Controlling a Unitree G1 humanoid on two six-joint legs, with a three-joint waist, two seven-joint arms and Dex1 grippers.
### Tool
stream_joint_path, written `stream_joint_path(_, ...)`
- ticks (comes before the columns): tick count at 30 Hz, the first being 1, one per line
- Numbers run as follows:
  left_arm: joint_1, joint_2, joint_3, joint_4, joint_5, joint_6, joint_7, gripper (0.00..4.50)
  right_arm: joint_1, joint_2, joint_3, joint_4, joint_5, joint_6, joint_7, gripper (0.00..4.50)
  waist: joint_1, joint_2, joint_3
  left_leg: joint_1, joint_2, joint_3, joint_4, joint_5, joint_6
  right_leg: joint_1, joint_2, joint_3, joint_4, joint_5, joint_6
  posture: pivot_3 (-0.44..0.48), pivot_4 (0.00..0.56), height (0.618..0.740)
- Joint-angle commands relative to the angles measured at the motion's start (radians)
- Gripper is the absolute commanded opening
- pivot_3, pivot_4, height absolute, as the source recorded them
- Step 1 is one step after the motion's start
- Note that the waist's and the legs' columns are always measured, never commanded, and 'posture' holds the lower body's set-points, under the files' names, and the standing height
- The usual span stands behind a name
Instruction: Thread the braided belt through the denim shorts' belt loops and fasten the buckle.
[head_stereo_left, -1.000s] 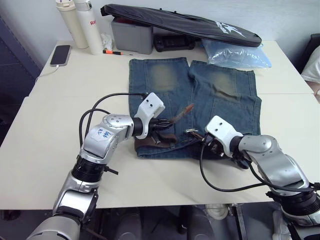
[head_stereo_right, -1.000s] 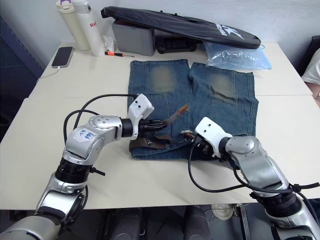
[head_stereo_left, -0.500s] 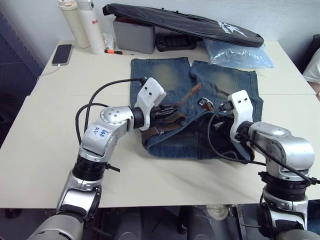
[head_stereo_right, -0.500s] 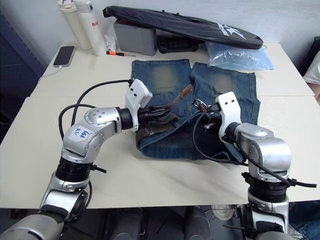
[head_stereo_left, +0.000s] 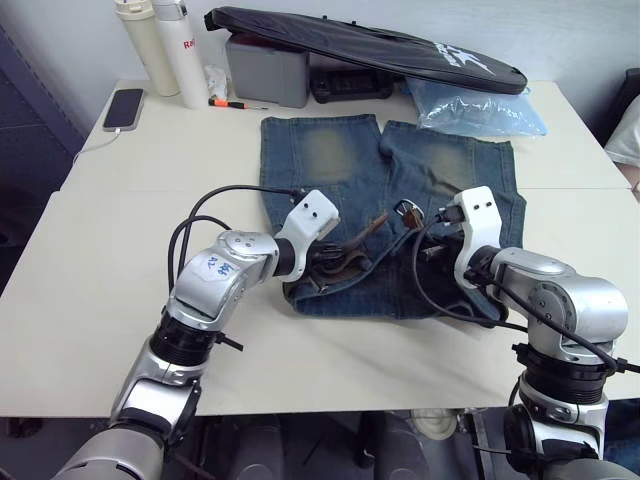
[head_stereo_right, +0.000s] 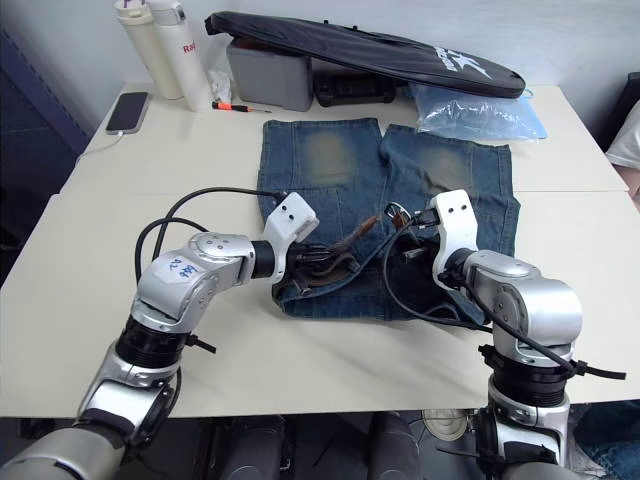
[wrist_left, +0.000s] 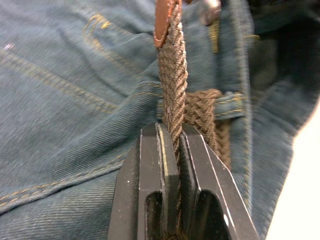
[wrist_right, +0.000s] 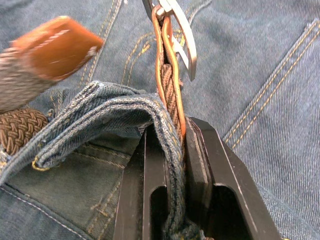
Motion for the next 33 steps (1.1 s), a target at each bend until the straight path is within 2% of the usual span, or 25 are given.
stream_joint_path(1,-0.036,-0.016,0.013,0.001,0.001,0.016,0.021,0.0,-0.026,-0.014,0.007,-0.064,0.033,-0.029,0.001,0.02,-0.001,0.0,0.0,0.0,0.0,0.0,0.0,0.0,0.0,0.0,0.0,0.0,0.0,0.0,0.0,0.0,0.15,0.74)
stream_joint_path(14,-0.075,-0.041,0.005,0.036,-0.008,0.008,0.016,0.0,-0.012,-0.001,0.068,-0.126,0.066,-0.038,-0.015,0.02,-0.004,0.0,0.0,0.0,0.0,0.001,-0.002,0.0,0.0,-0.001,0.0,0.0,0.0,0.0,0.0,0.0,0.15,0.74)
stream_joint_path(25,-0.092,-0.049,0.005,0.027,-0.015,0.01,0.006,0.0,0.042,-0.066,0.139,-0.134,0.015,-0.067,-0.062,0.02,-0.003,0.0,0.0,0.0,0.0,0.001,-0.002,0.0,0.0,-0.001,0.0,0.0,0.0,0.0,0.0,0.0,0.15,0.74)
stream_joint_path(33,-0.091,-0.067,0.023,-0.002,-0.031,0.042,0.014,0.0,0.077,-0.085,0.14,-0.12,0.009,-0.071,-0.086,0.02,-0.002,0.0,0.0,0.0,0.0,0.001,-0.002,0.0,0.0,-0.001,0.0,0.0,-0.001,0.0,0.0,0.0,0.15,0.74)
